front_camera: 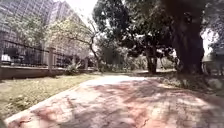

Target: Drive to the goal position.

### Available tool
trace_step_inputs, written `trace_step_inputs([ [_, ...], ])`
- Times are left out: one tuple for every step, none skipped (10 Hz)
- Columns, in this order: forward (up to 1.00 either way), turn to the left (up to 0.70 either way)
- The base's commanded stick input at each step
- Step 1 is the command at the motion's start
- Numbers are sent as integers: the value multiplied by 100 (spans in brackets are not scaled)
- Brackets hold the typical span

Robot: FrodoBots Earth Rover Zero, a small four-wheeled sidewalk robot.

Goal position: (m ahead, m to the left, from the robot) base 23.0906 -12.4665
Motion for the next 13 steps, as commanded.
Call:
trace_step_inputs([
  [70,-35],
  [70,-35],
  [70,-35],
  [70,-27],
  [70,-15],
  [70,-4],
  [70,0],
  [70,0],
  [70,0],
  [70,0],
  [70,0],
  [70,0],
  [70,0],
])
